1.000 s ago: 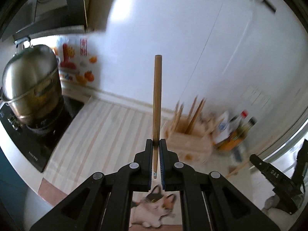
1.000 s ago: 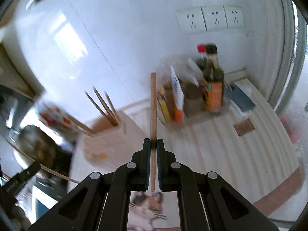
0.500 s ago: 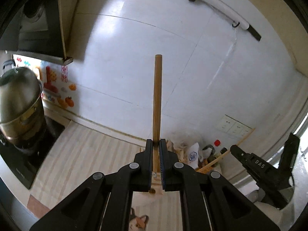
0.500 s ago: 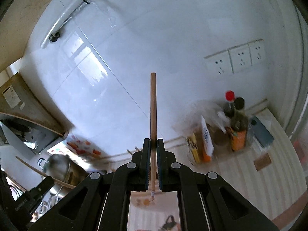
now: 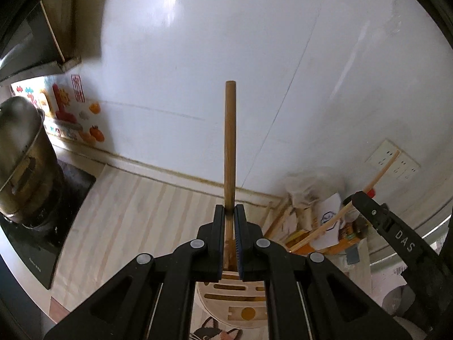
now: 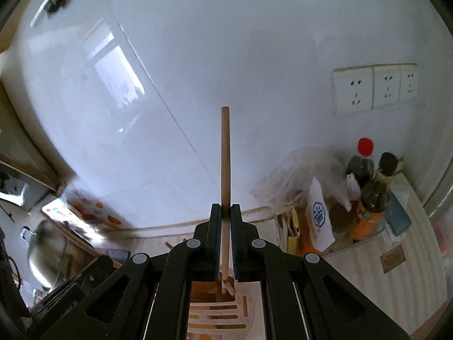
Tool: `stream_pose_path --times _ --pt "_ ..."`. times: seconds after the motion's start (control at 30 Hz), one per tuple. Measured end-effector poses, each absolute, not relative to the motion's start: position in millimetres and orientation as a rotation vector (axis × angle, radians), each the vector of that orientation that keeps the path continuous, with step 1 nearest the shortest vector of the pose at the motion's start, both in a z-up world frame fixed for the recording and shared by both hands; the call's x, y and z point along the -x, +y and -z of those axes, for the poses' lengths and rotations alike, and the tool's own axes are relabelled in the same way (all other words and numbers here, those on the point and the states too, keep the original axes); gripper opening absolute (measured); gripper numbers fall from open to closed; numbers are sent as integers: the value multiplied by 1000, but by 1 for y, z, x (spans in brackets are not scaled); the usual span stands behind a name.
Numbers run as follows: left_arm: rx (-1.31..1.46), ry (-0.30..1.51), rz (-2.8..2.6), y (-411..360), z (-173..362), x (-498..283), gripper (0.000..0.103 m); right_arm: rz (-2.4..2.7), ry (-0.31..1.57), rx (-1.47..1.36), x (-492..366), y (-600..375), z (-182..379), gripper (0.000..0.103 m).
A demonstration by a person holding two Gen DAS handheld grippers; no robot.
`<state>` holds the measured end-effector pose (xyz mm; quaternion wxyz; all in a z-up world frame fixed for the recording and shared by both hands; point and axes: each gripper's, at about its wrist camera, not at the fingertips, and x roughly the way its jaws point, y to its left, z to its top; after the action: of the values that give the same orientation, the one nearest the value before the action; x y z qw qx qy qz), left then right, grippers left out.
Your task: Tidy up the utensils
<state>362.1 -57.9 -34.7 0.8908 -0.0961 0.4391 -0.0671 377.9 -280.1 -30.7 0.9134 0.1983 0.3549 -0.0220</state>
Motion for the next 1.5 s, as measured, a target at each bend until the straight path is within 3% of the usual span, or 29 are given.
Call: stream_pose_path --times 0.4,0.47,0.57,0.6,0.63,0.7,0.83,0.97,1.2,1.37,1.5 --pt "189 1014 182 -59 47 -370 9 -18 876 -368 -396 -265 67 7" --pt "175 1019 182 -57 43 -367 12 -28 890 -370 -395 -265 68 13" --pt "145 978 162 -51 30 -358 46 -30 876 -362 -385 -266 63 35" --pt "140 958 151 -48 24 -354 63 -31 870 -359 -382 -267 60 36" --pt "133 937 141 -45 19 -349 69 -31 863 -355 -378 -267 57 36" --pt "105 901 119 -40 11 -342 71 -31 847 -347 -369 -268 50 37" --pt "23 863 79 -35 10 -327 97 -18 810 -307 -350 -265 35 48" --pt "-56 861 37 -37 25 -313 103 19 803 -249 -326 -261 31 64" --pt "-90 909 13 -40 60 -302 103 92 862 -165 -300 -259 61 75" --pt "-88 915 -6 -40 66 -289 103 147 879 -117 -289 -261 74 103" --pt "-78 902 -17 -38 59 -277 103 169 870 -84 -280 -261 74 103"
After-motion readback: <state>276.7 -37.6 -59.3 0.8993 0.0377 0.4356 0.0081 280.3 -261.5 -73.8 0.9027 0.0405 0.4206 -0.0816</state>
